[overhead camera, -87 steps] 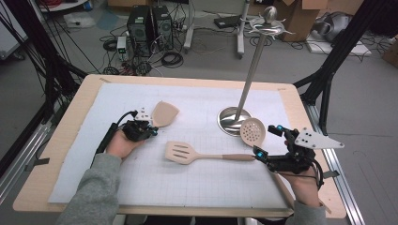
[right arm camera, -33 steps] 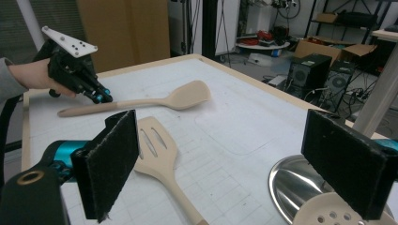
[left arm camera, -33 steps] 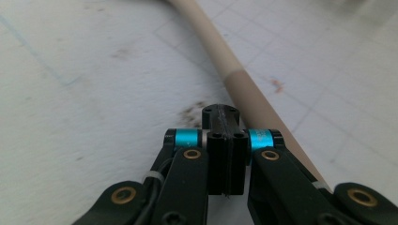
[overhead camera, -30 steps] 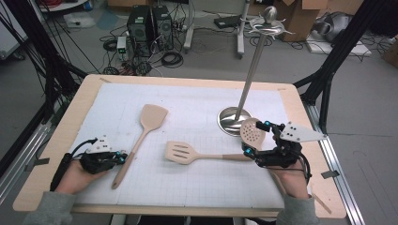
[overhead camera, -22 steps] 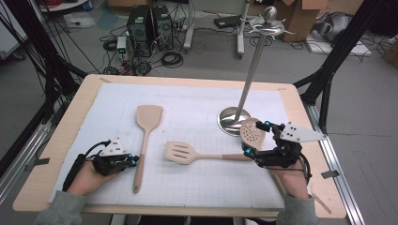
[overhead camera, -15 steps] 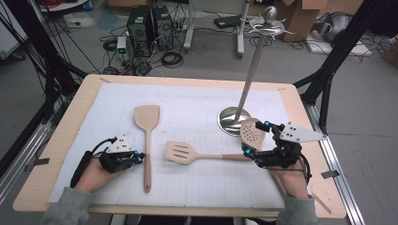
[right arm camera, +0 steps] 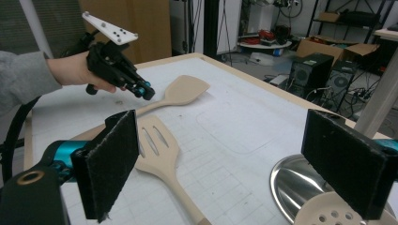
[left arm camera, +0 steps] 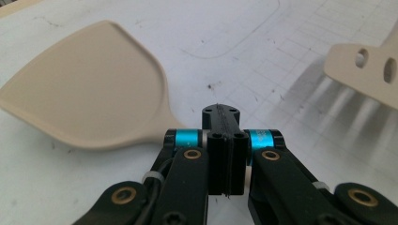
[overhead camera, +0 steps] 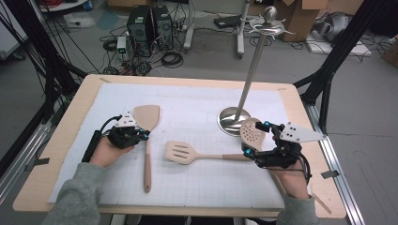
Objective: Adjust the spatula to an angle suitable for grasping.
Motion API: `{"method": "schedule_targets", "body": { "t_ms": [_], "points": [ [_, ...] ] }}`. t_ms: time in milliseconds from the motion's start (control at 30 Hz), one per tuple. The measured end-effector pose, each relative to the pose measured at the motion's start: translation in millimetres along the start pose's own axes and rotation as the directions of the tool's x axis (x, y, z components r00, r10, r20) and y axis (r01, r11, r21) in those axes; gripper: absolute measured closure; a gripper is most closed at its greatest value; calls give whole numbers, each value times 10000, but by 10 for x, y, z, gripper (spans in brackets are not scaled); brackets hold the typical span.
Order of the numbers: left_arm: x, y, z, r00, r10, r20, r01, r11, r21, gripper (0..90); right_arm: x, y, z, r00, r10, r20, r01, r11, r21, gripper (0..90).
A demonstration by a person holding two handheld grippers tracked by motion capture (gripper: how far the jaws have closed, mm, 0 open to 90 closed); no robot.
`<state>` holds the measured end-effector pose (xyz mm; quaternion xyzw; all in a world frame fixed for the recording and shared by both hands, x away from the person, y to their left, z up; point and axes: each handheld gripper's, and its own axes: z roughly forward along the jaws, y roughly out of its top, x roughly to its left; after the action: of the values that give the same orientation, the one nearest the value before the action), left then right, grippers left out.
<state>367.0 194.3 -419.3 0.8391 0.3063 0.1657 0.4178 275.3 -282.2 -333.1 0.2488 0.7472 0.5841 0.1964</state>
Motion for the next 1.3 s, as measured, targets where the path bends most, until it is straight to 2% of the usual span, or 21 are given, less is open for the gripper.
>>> {"method": "schedule_targets", "body": {
  "t_ms": [67,100,200,300,400,433,533,600,800,1067,1300],
  "points": [
    [-2,14,57,10000,71,11,-71,9999,-88,894,-5,0,-7,10000,23,23,-23,10000,-39,107],
    [0,23,81,9999,107,63,-107,9999,38,894,-5,0,-7,10000,23,23,-23,10000,-39,107],
    [2,47,182,9994,303,-181,-297,9989,352,894,-3,0,-7,10000,70,24,-70,10000,-18,107],
    [37,70,272,9990,229,-381,-216,9992,344,894,10,3,-3,10000,60,-32,-60,10000,-16,107],
    [66,68,366,9964,483,-697,-424,9957,827,894,10,3,6,10000,-4,-51,4,10000,-8,107],
    [71,62,382,9966,496,-663,-444,9960,774,895,8,2,9,10000,-14,-45,14,10000,-16,107],
    [54,45,425,9934,849,-768,-792,9940,754,895,1,0,11,10000,-32,-59,32,10000,-21,107],
    [9,43,443,9874,1224,-1006,-1133,9893,920,896,1,0,8,10000,-21,-52,21,10000,-28,107],
    [0,33,385,9845,1280,-1200,-1122,9851,1306,897,15,2,-1,10000,-37,-63,37,10000,-25,107],
    [86,-120,184,9861,796,-1459,-612,9901,1262,897,25,1,-6,10000,-38,-43,38,10000,25,107],
    [127,-297,-48,9830,557,-1750,-340,9917,1243,896,35,-3,25,9999,-104,-79,105,9999,127,107]
  ]
}}
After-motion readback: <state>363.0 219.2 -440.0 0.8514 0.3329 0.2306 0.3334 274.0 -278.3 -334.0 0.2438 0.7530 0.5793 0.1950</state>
